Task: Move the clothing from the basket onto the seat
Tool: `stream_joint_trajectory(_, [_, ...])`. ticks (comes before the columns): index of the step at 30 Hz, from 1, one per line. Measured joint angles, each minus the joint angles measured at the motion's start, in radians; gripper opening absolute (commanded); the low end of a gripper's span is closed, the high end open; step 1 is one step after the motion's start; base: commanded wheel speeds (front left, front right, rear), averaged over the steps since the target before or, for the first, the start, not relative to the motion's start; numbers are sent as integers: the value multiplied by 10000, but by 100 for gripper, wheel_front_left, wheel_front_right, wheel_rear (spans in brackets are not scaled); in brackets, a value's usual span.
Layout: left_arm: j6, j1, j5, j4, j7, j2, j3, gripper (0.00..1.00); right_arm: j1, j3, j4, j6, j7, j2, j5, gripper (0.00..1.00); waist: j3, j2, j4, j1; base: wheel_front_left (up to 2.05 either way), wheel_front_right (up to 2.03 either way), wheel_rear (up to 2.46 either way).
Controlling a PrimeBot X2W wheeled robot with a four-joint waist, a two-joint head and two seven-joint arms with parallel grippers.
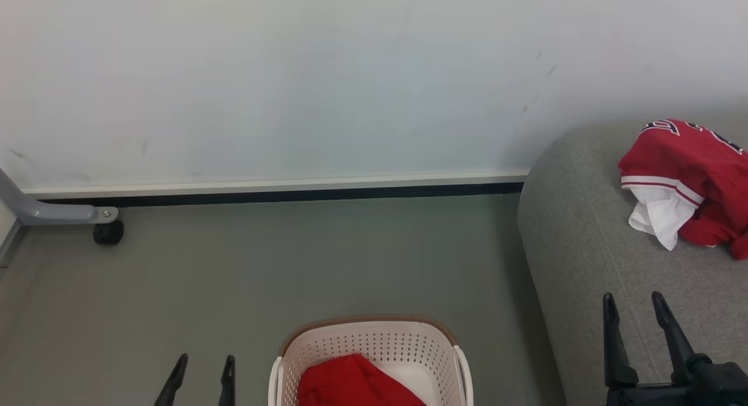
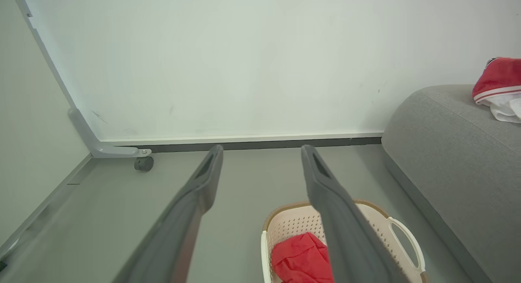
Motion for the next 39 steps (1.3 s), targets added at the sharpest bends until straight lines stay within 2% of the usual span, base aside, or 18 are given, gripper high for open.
stream_joint_trajectory(9, [-428,-1343,499,755,226,-334,-920,100,-712,-159,-477,0,-2,-332,-153,100,1010,2,-108,1,0,0,0])
stream_joint_trajectory(21, [-872,-3013,849,2629,986,-1003,-1921,100,-2125,-130,-1187,86,23,-629,-541,100,2515,2,-517,2,0,0,0])
stream_joint_trajectory(29, [-874,-3815,1124,3845,1340,-1235,-2065,100,-2822,-186,-1519,90,176,-734,-545,100,3420,2,-810,1,0,0,0])
stream_joint_trajectory(39, [-1053,-4931,1770,5028,1776,-1250,-2612,100,-4540,-301,-1952,90,374,-704,-539,100,4754,1,-1105,1,0,0,0])
